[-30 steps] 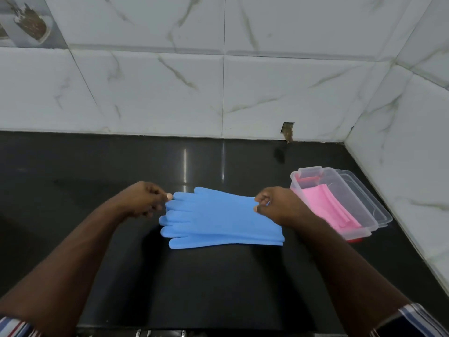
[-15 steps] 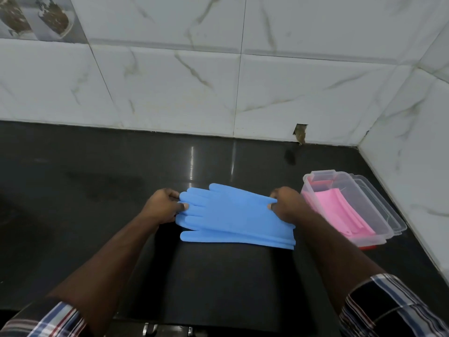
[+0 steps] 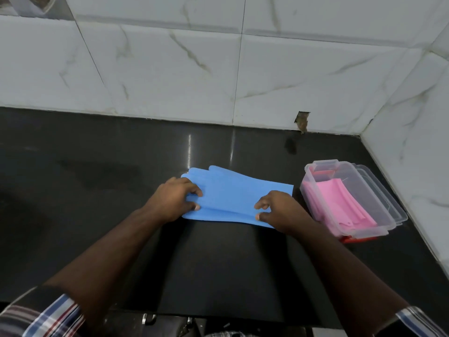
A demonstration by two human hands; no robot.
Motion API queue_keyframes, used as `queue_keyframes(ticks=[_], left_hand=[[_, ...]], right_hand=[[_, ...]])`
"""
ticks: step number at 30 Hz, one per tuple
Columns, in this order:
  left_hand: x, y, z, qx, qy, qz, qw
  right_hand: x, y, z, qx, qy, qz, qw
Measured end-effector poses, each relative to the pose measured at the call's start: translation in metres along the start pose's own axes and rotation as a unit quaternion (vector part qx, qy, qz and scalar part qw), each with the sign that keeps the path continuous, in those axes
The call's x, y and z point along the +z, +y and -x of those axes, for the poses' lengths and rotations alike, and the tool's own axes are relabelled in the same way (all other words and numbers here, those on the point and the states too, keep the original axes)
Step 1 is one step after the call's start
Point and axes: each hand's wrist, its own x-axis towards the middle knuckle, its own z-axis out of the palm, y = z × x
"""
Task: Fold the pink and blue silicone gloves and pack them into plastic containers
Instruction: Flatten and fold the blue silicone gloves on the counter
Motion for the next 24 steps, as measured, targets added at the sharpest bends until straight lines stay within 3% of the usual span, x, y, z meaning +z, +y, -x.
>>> queue_keyframes(ticks=[6,12,15,19,24], left_hand=[[-0.003,0.004,0.002,0.040,0.038,-0.023,0.998],[-0.029,0.012,0.005,0.081,0.116,0.010,0.990],[-0.034,0.012,0.019,0.091,0.137,0.007,0.986],[-0.021,0.001,0.046,0.070,0.062,0.005,0.996],[-0.005,-0.009,0.053,0.045,0.068,0.017,0.997]], right_hand=[[0.003,0.007,0.004,0.003,0.003,0.072,0.997],[-0.003,0.004,0.006,-0.038,0.197,0.073,0.977],[-0.002,0.003,0.014,-0.079,0.233,0.070,0.967],[0.012,0.009,0.025,-0.057,0.110,0.017,0.992],[0.017,0.016,0.025,-0.025,0.025,0.036,0.999]])
